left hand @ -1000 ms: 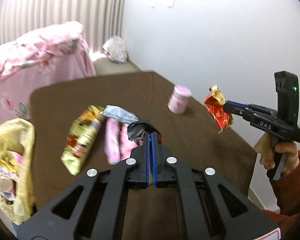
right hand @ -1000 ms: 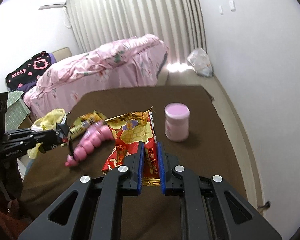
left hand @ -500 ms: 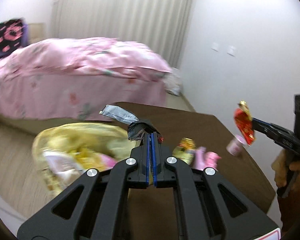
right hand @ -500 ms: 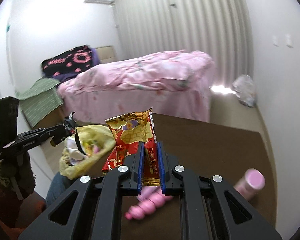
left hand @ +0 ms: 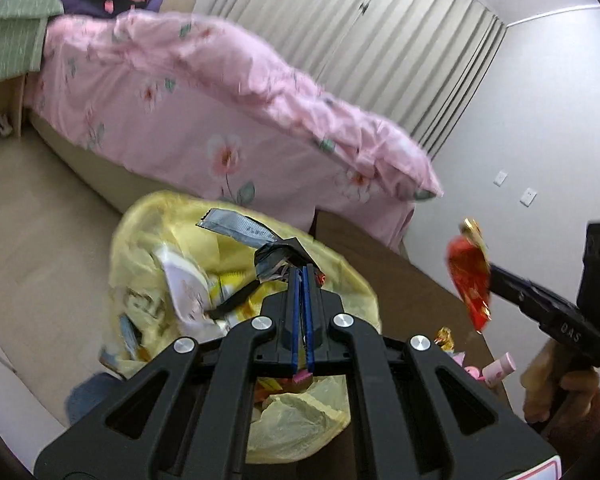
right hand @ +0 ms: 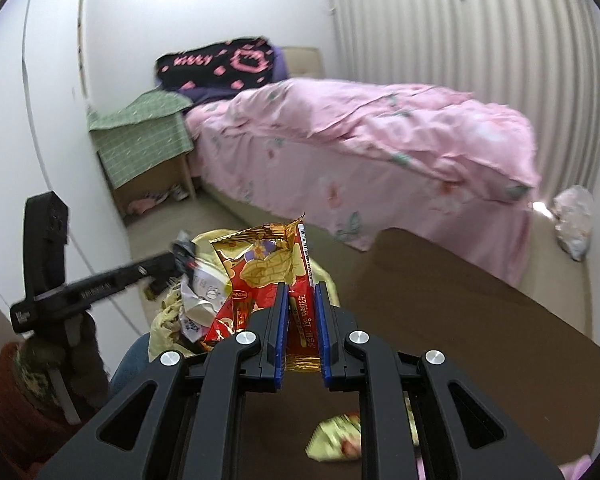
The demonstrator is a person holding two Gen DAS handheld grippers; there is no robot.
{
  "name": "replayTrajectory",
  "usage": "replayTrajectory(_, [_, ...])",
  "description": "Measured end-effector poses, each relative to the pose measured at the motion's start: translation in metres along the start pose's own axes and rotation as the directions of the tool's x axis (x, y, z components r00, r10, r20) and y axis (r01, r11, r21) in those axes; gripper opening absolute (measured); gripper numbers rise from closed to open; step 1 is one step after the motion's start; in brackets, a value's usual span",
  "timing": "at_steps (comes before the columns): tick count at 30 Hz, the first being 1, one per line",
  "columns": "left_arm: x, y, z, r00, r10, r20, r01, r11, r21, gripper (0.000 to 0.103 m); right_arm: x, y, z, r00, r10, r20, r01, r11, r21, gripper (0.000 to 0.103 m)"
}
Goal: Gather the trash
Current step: 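Carry both wrappers over the yellow bag and open both tools to drop them, then reach both tools back toward the yellow-green chip bag and pink wrapper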
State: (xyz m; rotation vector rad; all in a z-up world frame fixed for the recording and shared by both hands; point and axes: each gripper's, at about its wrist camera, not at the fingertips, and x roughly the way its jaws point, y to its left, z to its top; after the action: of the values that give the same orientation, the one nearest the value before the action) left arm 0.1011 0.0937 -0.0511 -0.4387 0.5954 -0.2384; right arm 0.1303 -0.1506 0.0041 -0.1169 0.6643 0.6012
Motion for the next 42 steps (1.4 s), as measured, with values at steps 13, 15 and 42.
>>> replayTrajectory(13, [0.052,0.022,-0.019,0.983,0.082,-0.164,-0.087,0.996,-0.025,0.002,0.099,0.001,-0.004,0.989,0.003,-0.147,-0.003,1.000,-0.005,0.014])
replayTrajectory(15, [0.045,0.015,-0.012,0.988,0.062,-0.141,-0.066,0.997,-0.026,0.002,0.101,-0.001,-0.005,0.990,-0.003,-0.144,0.004,1.000,0.007,0.014])
replayTrajectory(42, [0.033,-0.071,-0.028,0.989,-0.017,-0.144,0.037,0.990,0.134,0.063,-0.090,-0.091,-0.119,0.949,-0.302,-0.086,0.313,0.930,0.193,0.045])
